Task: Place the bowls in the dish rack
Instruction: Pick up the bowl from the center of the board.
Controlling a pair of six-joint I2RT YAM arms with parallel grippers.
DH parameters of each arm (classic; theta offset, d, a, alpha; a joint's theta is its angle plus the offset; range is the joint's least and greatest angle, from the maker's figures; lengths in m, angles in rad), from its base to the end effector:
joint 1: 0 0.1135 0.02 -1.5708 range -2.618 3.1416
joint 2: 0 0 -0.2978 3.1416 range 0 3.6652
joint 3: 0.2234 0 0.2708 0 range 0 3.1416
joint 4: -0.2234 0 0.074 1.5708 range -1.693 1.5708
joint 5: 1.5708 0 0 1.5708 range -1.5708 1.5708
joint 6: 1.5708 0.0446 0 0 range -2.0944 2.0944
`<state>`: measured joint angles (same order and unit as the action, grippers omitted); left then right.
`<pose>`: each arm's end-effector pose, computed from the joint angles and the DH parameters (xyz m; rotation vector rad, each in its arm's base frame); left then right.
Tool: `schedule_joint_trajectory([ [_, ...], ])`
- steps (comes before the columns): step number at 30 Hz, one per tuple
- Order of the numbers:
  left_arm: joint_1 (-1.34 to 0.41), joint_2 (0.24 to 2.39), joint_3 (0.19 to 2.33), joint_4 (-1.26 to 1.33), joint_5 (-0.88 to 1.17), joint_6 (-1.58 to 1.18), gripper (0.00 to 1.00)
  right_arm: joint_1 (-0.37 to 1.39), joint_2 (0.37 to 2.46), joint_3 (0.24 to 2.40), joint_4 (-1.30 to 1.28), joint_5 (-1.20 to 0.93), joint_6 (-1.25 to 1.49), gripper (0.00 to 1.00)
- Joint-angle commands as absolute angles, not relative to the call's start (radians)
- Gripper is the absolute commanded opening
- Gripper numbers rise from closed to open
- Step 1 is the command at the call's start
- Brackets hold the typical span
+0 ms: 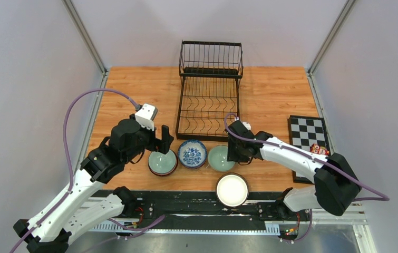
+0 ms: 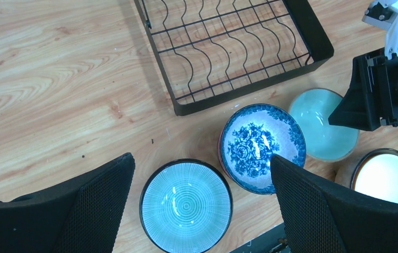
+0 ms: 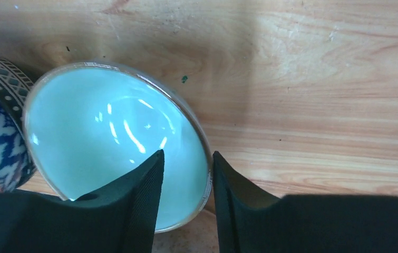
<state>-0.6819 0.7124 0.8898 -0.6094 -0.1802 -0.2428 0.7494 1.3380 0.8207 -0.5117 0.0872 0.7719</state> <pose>0.1223 -0.0890 0.3645 0.3253 1.9930 -0.4126 0.2015 0.1821 0.2234 0.0621 2.6581 0.4250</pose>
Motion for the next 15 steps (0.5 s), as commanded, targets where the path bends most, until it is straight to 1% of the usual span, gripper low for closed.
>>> schedule_joint_trajectory([
  [1, -0.674, 0.71, 0.881, -0.621, -0.187, -0.241, 1.0, 0.736, 1.315, 0.787, -0.482, 0.051, 0.793, 0.38],
  [10, -0.673, 0.722, 0.879, -0.624, -0.188, -0.243, 1.0, 0.737, 1.326, 0.749, -0.437, 0.041, 0.794, 0.34],
  [13, -0.673, 0.728, 0.877, -0.621, -0.184, -0.246, 1.0, 0.738, 1.33, 0.735, -0.414, 0.032, 0.796, 0.24],
  [15, -0.673, 0.733, 0.877, -0.621, -0.18, -0.247, 1.0, 0.737, 1.329, 0.733, -0.406, 0.028, 0.794, 0.13],
])
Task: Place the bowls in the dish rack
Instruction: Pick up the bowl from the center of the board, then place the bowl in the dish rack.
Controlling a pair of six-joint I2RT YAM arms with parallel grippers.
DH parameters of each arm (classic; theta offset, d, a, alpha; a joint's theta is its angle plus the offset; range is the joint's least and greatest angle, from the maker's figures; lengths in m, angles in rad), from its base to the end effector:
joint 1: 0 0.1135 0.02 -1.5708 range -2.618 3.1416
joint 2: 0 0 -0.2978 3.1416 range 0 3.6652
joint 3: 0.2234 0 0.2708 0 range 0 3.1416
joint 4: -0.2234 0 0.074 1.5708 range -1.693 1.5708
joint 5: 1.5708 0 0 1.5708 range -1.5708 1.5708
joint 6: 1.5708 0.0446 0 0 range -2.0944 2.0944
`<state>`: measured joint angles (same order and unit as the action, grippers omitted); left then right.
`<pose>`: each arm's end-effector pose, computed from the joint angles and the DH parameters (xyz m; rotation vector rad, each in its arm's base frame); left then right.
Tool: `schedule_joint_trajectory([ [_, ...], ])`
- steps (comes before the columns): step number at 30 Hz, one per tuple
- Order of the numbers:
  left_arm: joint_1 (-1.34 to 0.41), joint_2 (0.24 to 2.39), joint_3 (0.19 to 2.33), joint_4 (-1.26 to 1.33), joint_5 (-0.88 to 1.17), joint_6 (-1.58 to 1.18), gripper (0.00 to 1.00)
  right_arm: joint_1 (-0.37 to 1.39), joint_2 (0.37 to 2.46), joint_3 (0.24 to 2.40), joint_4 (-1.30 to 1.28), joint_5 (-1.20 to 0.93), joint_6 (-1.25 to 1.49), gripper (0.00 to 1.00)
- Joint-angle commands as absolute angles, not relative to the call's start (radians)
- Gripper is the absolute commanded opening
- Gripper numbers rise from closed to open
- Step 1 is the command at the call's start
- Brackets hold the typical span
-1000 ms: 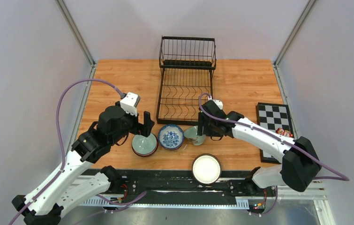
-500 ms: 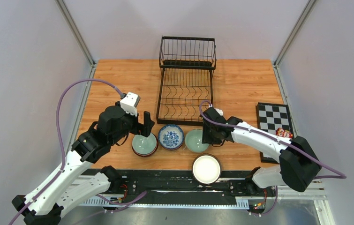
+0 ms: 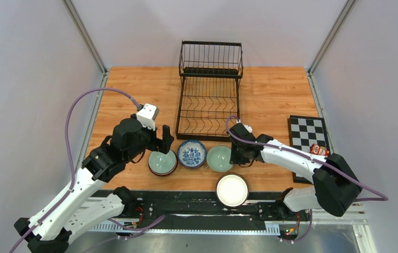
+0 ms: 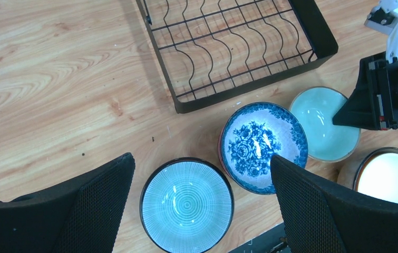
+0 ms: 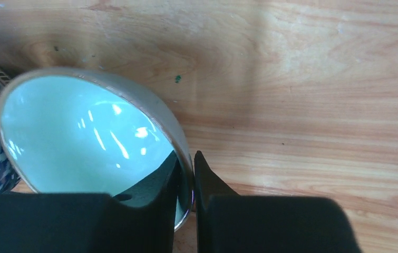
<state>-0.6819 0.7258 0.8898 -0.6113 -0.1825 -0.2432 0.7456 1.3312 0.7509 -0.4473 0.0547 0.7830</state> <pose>0.1249 -0.0909 0.3625 0.3277 2.0070 -0.4039 0.1959 0.1775 0.2067 0.0704 2.6741 0.4627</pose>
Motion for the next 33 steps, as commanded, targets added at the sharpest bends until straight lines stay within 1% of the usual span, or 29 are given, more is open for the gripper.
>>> schedule_joint_trajectory([
  [1, -0.673, 0.736, 0.877, -0.621, -0.176, -0.247, 1.0, 0.737, 1.327, 0.735, -0.404, 0.027, 0.792, 0.05],
  [3, -0.673, 0.738, 0.876, -0.618, -0.167, -0.248, 1.0, 0.737, 1.319, 0.737, -0.4, 0.03, 0.781, 0.03],
  [9, -0.673, 0.75, 0.869, -0.591, -0.1, -0.256, 1.0, 0.737, 1.237, 0.751, -0.408, 0.089, 0.754, 0.03],
  [18, -0.675, 0.777, 0.893, -0.555, 0.004, -0.304, 1.0, 0.741, 1.131, 0.863, -0.511, 0.195, 0.662, 0.03],
  [24, -0.681, 0.808, 0.869, -0.463, 0.154, -0.407, 0.99, 0.797, 1.094, 0.946, -0.54, 0.245, 0.603, 0.03],
  [27, -0.713, 0.827, 0.867, -0.434, 0.139, -0.443, 0.99, 0.848, 1.097, 1.005, -0.561, 0.29, 0.594, 0.03],
  [33, -0.829, 0.894, 0.875, -0.408, 0.021, -0.502, 0.96, 0.954, 1.137, 1.113, -0.607, 0.394, 0.573, 0.03],
])
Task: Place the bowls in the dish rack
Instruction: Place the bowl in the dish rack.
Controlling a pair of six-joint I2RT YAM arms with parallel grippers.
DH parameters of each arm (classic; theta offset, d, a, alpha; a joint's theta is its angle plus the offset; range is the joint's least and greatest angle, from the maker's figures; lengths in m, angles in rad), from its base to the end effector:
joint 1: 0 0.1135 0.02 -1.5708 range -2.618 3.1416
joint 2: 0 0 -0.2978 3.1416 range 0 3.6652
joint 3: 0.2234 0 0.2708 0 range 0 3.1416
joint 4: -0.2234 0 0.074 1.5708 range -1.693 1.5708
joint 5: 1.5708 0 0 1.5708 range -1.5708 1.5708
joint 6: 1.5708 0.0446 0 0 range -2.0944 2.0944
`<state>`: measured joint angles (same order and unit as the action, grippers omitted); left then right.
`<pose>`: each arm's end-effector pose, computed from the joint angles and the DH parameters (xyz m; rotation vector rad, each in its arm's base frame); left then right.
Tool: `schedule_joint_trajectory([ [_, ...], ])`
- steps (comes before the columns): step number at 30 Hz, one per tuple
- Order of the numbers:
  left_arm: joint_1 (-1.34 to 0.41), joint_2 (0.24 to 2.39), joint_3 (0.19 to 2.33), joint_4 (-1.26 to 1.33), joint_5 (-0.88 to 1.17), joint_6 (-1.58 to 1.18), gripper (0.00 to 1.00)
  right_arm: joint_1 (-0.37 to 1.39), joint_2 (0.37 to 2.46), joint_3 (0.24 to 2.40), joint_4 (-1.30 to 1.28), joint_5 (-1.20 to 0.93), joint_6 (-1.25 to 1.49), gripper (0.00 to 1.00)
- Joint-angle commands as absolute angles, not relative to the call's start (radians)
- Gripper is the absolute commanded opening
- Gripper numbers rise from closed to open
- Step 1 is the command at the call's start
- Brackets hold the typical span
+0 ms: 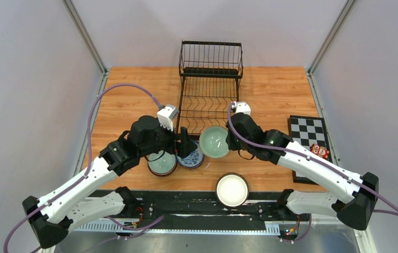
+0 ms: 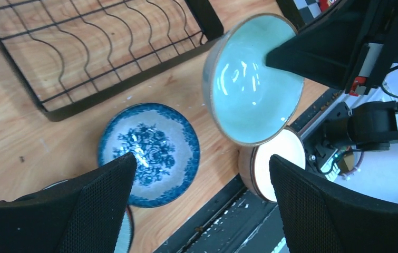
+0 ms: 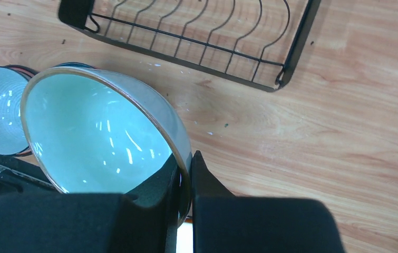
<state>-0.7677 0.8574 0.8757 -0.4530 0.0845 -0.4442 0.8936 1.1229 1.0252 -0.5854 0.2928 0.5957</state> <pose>0.1380 -0.1385 0.3536 0.3959 2.0728 -0.8401 0.1668 0.1869 0.3422 -0.1785 2.2569 0.4829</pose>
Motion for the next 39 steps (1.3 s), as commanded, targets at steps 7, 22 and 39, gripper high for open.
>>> schedule_joint_trajectory([
  [7, -0.881, 0.945, 0.863, -0.396, -0.125, -0.584, 0.91, 1.022, 1.182, 1.198, -0.637, 0.438, 0.585, 0.03],
  [22, -0.884, 1.015, 0.834, -0.304, -0.162, -0.67, 0.66, 1.113, 1.226, 1.275, -0.647, 0.515, 0.598, 0.03],
  [39, -0.884, 1.032, 0.823, -0.251, -0.072, -0.673, 0.0, 1.158, 1.281, 1.344, -0.682, 0.593, 0.586, 0.03],
])
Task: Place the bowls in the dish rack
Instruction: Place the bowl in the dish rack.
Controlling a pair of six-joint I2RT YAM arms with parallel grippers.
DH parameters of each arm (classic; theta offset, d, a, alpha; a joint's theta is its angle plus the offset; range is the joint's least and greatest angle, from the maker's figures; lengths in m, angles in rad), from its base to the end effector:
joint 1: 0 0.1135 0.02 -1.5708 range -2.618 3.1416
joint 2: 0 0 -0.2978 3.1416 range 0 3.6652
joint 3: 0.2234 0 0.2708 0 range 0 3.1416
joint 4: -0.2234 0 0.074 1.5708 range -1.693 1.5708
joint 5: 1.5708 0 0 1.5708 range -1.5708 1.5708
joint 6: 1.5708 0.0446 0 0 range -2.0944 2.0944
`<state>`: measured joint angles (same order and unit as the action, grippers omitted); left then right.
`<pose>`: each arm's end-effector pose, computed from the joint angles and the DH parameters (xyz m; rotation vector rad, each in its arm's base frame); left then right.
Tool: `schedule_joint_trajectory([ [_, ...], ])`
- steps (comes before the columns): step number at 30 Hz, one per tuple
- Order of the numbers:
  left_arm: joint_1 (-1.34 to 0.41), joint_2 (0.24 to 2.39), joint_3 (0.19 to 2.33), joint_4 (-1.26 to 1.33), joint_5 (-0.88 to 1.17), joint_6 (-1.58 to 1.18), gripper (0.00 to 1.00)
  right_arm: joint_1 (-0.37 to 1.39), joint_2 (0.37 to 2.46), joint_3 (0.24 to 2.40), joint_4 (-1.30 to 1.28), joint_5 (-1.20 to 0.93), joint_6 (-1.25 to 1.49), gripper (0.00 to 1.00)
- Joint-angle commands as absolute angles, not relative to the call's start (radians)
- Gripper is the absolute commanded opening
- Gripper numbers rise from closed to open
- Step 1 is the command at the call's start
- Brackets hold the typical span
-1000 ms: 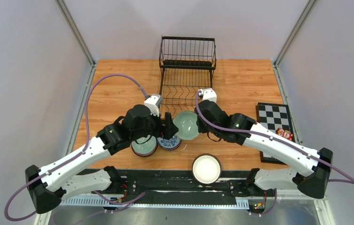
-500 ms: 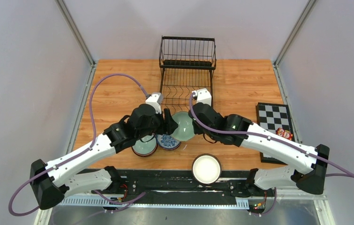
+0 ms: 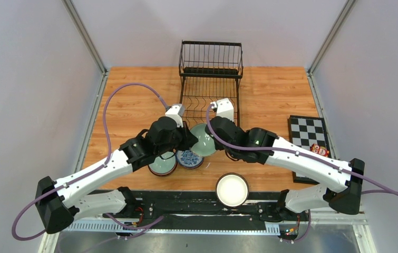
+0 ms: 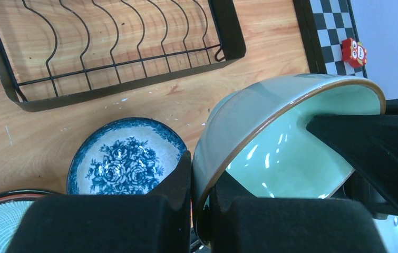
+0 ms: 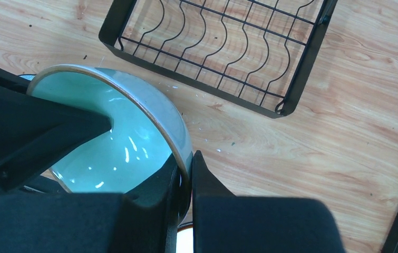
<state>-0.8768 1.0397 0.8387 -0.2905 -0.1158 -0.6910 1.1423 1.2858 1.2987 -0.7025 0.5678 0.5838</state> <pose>0.1602 -0.1844 0.3205 0.1262 2.1659 -0.8279 0.1405 0.2499 0.3917 -0.3066 2.1368 0.3605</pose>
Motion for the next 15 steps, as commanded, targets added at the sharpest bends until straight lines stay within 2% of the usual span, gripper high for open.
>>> schedule_joint_trajectory([
  [1, -0.884, 1.027, 0.819, -0.241, -0.066, -0.675, 0.0, 1.158, 1.278, 1.341, -0.677, 0.581, 0.58, 0.03],
  [3, -0.884, 1.021, 0.817, -0.217, -0.049, -0.67, 0.0, 1.158, 1.269, 1.326, -0.665, 0.554, 0.567, 0.05],
  [5, -0.884, 1.02, 0.82, -0.199, -0.021, -0.657, 0.0, 1.157, 1.253, 1.309, -0.653, 0.535, 0.563, 0.13],
  [11, -0.862, 1.014, 0.82, -0.143, 0.059, -0.641, 0.0, 1.152, 1.146, 1.205, -0.556, 0.434, 0.512, 0.51],
  [15, -0.822, 0.988, 0.787, -0.068, 0.128, -0.653, 0.0, 1.149, 1.062, 1.147, -0.513, 0.365, 0.502, 0.67],
])
